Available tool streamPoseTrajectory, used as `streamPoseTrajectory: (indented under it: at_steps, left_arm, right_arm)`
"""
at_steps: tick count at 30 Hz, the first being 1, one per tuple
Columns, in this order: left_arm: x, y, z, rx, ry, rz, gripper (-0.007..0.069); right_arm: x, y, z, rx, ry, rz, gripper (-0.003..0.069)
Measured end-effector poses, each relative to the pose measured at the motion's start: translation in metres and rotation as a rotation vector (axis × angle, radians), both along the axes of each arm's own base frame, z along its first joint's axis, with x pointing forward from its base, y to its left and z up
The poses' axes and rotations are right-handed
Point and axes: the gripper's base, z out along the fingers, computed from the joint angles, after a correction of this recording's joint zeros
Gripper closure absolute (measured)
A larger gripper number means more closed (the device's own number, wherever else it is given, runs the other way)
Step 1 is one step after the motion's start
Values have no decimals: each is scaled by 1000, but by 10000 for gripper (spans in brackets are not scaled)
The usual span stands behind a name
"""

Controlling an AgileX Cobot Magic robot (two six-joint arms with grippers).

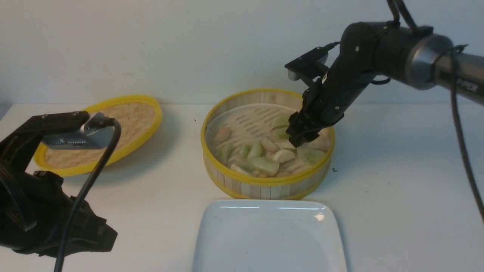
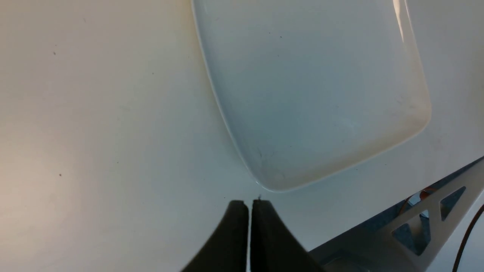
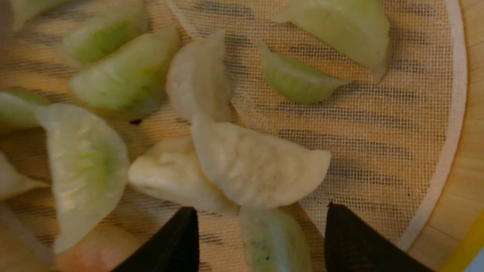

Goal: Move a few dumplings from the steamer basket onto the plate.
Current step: Use the right arm to grab a dumpling from inside the steamer

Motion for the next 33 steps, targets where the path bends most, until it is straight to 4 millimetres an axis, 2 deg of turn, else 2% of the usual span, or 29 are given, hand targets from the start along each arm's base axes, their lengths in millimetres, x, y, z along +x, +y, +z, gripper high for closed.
streamPoseTrajectory:
  at_steps: [4, 12, 14, 18, 23, 25, 27, 31, 33]
  left_arm:
    - [0, 1, 0, 10, 0, -4, 631]
    - [0, 1, 0, 11, -4, -8, 631]
    - [0, 1, 0, 11, -4, -8, 631]
    - [0, 1, 0, 11, -4, -8, 631]
    - [1, 1, 0, 11, -17, -1, 631]
    - [2, 1, 0, 11, -24, 3, 631]
    - [2, 1, 0, 10, -25, 2, 631]
    - [1, 1, 1, 14, -33, -14, 631]
    - [-1, 1, 2, 17, -38, -28, 631]
  right_arm:
    - [1, 5, -18, -92, 19, 48, 247]
    - [0, 10, -34, -181, 26, 101, 253]
    - [0, 10, -37, -187, 33, 95, 282]
    - [0, 10, -36, -190, 41, 85, 408]
    - [6, 12, -15, -195, 52, 46, 409]
    - [13, 15, 13, -153, -1, -19, 416]
    - [13, 15, 29, -119, -32, -66, 415]
    - [1, 13, 65, -38, -58, -125, 415]
    - [-17, 9, 87, 21, -52, -138, 416]
